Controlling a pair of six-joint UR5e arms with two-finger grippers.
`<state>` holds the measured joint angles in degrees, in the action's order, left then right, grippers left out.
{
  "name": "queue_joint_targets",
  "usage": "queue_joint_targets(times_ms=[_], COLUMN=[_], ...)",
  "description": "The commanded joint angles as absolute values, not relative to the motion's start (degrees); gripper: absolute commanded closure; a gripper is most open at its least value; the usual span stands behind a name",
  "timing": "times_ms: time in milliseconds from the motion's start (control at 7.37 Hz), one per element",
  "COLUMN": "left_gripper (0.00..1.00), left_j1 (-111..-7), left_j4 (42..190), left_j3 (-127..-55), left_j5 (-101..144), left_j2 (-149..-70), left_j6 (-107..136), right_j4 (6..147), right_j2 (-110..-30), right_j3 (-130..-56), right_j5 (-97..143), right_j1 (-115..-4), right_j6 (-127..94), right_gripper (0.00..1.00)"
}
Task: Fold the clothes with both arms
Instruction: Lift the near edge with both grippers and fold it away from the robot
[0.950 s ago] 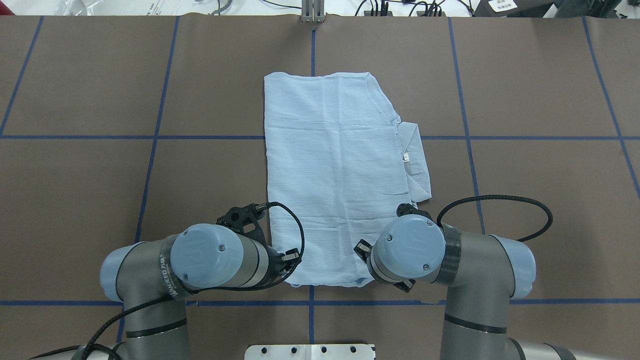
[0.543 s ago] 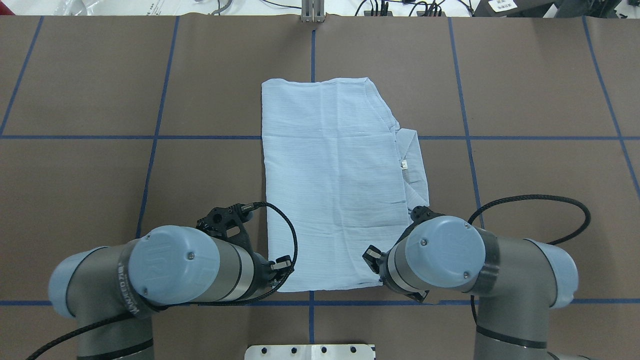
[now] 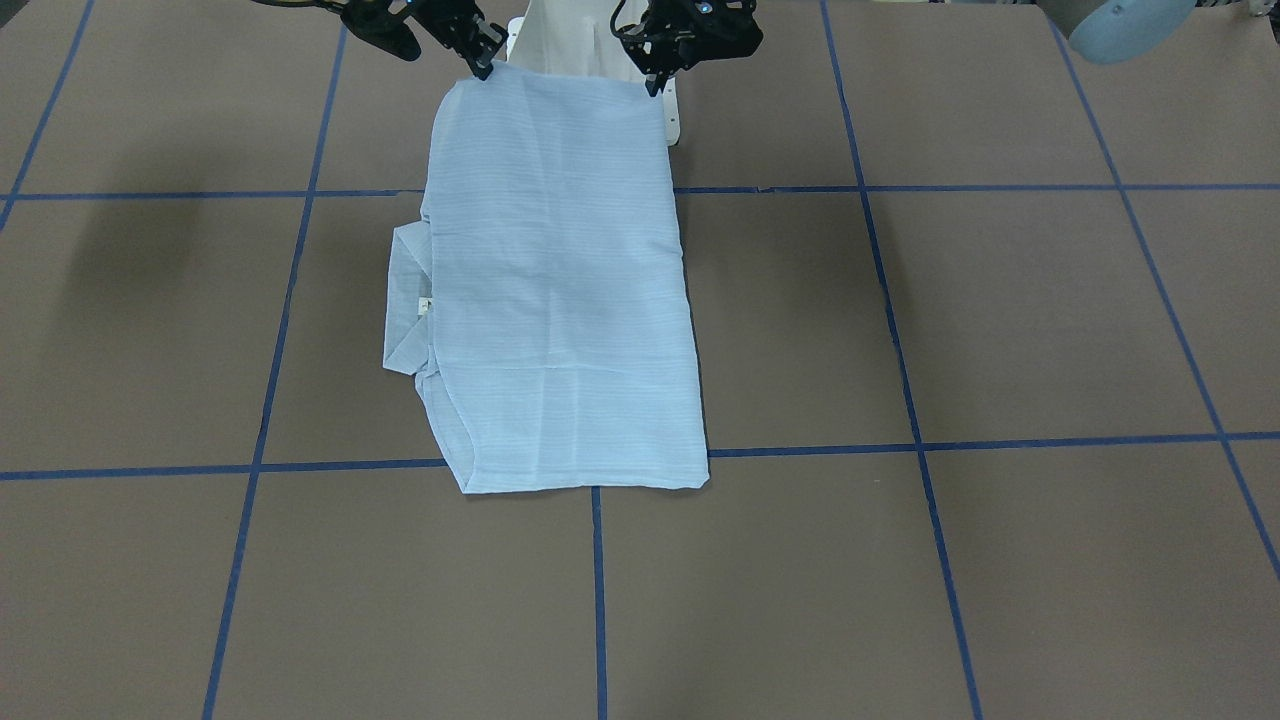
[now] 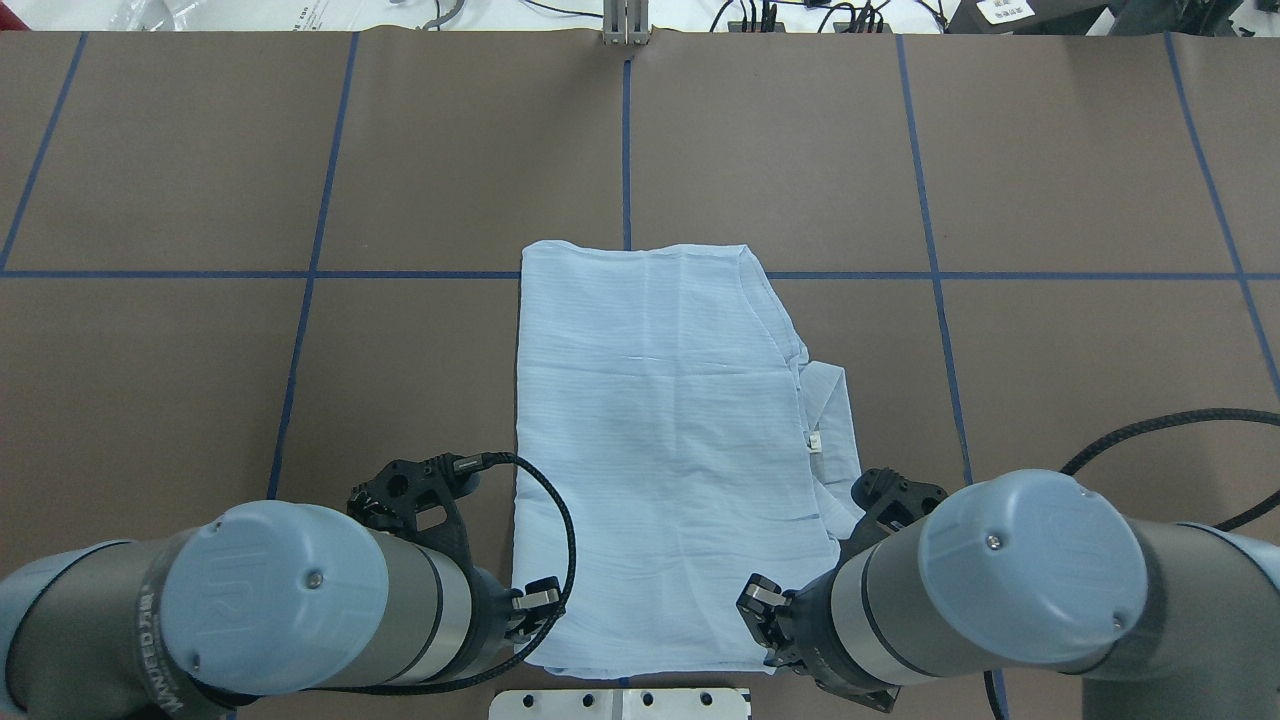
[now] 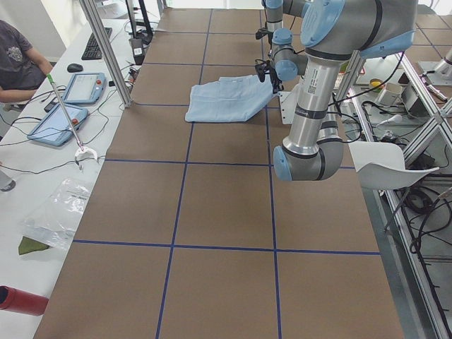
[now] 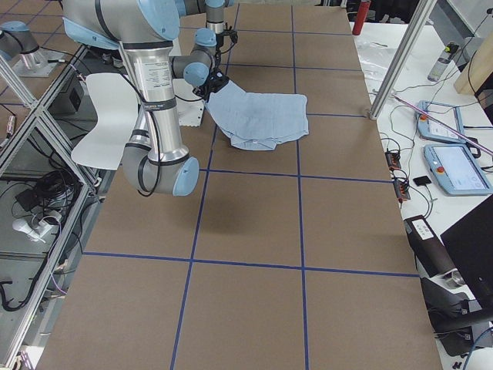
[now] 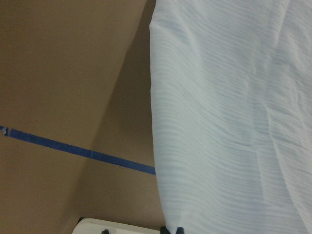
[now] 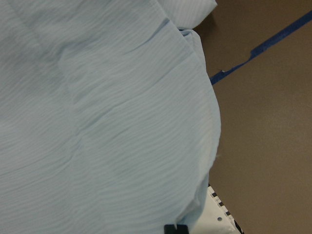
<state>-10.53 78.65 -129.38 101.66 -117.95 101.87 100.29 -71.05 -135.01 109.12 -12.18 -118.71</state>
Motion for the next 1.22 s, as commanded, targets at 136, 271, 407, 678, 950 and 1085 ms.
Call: queue_joint_targets(times_ms=[136, 271, 407, 678, 950, 1085], left_gripper=[1.00, 1.00, 1.00, 1.00, 1.00, 1.00], left_j1=[-10.28, -11.68, -15.95, -22.56, -29.15, -31.09], left_j4=[75.93, 76.81, 78.99, 86.51, 92.96, 96.82], left_j3=[-131.22, -130.35, -130.08, -122.13, -116.04, -111.75], left_j5=[102.92, 102.48, 102.83, 102.92, 103.01, 103.01], left_j2=[-118.56, -118.65, -118.74, -118.74, -119.18, -120.05], left_j6=[100.99, 98.99, 94.88, 91.77, 87.57, 86.41], right_j4=[101.60, 101.78, 101.78, 101.69, 101.25, 101.16], right_j2=[-70.05, -68.48, -67.07, -64.18, -59.17, -57.32], right_j3=[-134.84, -132.91, -129.85, -124.75, -116.15, -112.19], right_j5=[110.04, 110.91, 113.18, 113.20, 114.34, 114.61], right_j1=[-15.97, -20.17, -24.30, -29.86, -35.31, -37.68], right_j6=[-118.13, -116.21, -114.80, -109.20, -104.79, -102.24], right_gripper=[1.00, 1.00, 1.00, 1.00, 1.00, 1.00])
